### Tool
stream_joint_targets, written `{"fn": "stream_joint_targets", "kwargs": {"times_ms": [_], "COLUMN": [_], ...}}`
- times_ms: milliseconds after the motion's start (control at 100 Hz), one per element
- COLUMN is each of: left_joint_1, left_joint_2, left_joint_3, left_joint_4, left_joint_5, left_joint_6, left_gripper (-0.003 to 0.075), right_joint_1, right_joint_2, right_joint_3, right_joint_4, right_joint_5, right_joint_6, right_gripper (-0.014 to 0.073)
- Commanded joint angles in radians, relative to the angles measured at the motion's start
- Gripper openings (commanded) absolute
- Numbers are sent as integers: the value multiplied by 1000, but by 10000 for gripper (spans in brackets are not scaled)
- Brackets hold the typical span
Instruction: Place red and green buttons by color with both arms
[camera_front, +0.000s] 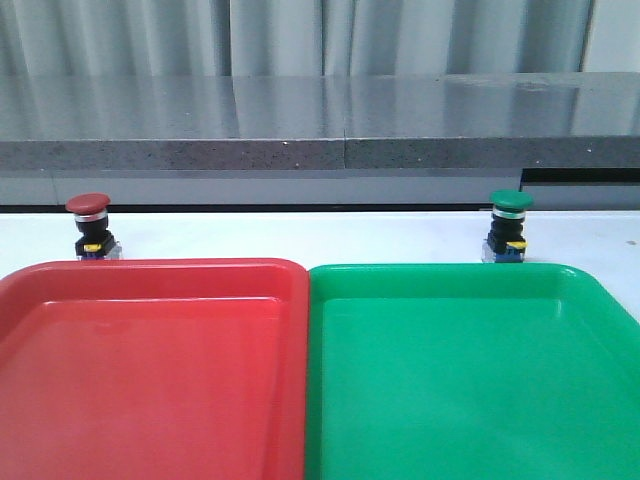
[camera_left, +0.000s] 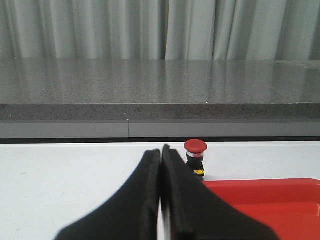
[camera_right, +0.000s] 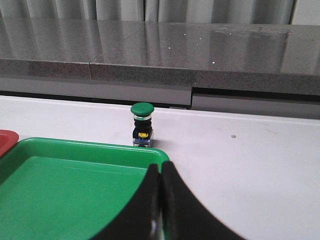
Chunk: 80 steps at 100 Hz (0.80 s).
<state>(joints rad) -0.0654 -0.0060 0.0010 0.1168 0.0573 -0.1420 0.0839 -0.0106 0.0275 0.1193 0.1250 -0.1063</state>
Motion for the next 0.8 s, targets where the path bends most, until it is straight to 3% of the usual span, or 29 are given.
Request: {"fn": "stream_joint_targets", "kwargs": {"times_ms": [0,610,790], "left_joint_1": [0,0,0], "left_joint_2": [-30,-22,62], "left_joint_3": [43,-1,-151], "left_joint_4": [-3,-11,-57], "left_joint_5": [-82,-84,60], "left_joint_6": [-10,-10,-10], "left_gripper": [-19,-19,-19], "right_joint_1": [-3,-3,-3], "right_joint_2": [-20,-20,-20], "right_joint_3": [-14,-14,-14], "right_joint_4": [2,2,2], "right_joint_5": [-87,-87,-87], "right_joint_6": [-3,-3,-3], "right_gripper": [-110,-110,-110]}}
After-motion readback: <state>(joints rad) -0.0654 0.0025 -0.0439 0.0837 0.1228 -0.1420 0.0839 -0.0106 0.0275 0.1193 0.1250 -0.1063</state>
